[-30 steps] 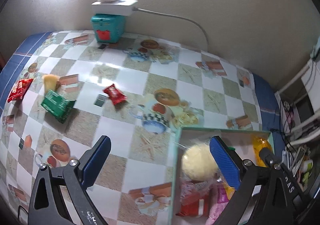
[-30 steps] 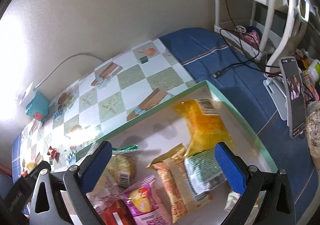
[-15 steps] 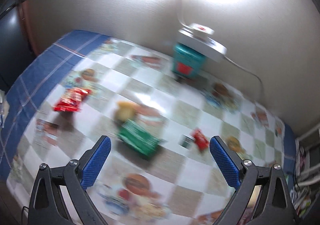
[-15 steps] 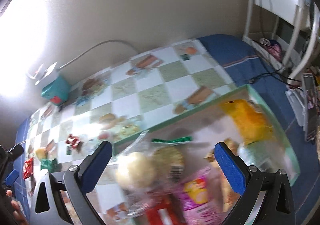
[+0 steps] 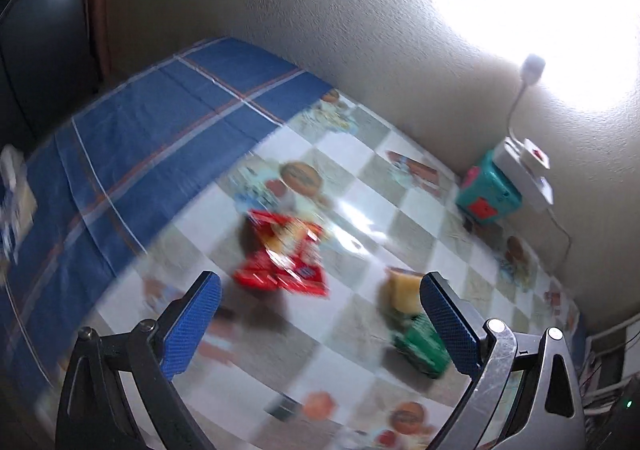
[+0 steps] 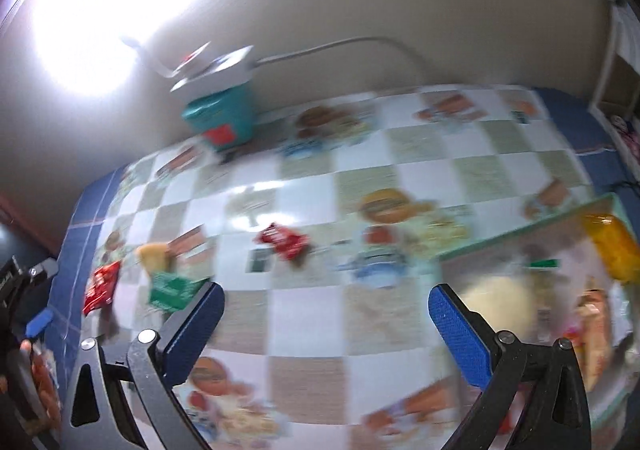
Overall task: Organize snacks
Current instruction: 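Move both tools back over the remaining snacks, then grasp the green pack with the right tool while the left tool grasps the red candy pack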
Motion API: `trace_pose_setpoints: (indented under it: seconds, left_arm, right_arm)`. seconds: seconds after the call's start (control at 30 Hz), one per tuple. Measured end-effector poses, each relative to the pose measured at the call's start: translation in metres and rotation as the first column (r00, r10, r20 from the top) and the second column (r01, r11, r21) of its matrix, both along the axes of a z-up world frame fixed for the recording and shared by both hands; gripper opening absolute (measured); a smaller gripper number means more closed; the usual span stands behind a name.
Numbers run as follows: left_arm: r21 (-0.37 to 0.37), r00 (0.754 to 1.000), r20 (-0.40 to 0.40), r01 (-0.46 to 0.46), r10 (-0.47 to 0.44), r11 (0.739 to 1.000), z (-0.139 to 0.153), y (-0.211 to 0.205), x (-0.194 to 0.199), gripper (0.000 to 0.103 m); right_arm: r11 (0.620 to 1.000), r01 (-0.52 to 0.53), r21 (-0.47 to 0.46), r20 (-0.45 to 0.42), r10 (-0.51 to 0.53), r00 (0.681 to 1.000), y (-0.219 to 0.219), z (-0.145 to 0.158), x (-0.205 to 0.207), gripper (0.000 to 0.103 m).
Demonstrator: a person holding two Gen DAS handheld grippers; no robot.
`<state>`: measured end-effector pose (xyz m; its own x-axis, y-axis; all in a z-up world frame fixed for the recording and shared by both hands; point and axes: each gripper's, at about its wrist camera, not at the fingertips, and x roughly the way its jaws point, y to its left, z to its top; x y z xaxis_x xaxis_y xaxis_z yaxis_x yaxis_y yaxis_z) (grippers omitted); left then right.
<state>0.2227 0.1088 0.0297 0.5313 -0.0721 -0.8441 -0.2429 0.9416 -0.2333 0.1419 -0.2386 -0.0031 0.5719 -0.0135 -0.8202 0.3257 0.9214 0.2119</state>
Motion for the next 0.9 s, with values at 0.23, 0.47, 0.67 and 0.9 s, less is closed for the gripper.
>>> trace_pose_setpoints:
  seconds: [0.23, 0.47, 0.67, 0.9]
  left_arm:
    - [0.069, 0.99, -0.088, 0.113, -0.107, 0.991, -0.007, 0.021, 0.035, 0.1]
    - [0.043, 0.96, -0.226, 0.176, -0.162, 0.984, -0.043, 0.023, 0.066, 0.099]
    - [0.031, 0.943, -0.277, 0.202, -0.186, 0.979, -0.063, 0.018, 0.081, 0.099]
    - [0.004, 0.925, -0.319, 0.22, -0.207, 0.976, -0.081, 0.009, 0.086, 0.076]
  right_arm:
    - [0.993, -0.106, 0.055, -0.057, 0.11, 0.992, 0.072, -0.018, 0.04, 0.103]
    - [0.992, -0.12, 0.051, -0.127, 0.125, 0.984, 0.114, -0.039, 0.071, 0.103]
    - [0.993, -0.115, 0.036, -0.18, 0.12, 0.976, 0.132, -0.057, 0.092, 0.103]
    - [0.995, -0.097, 0.015, -0.198, 0.098, 0.975, 0.135, -0.069, 0.096, 0.078]
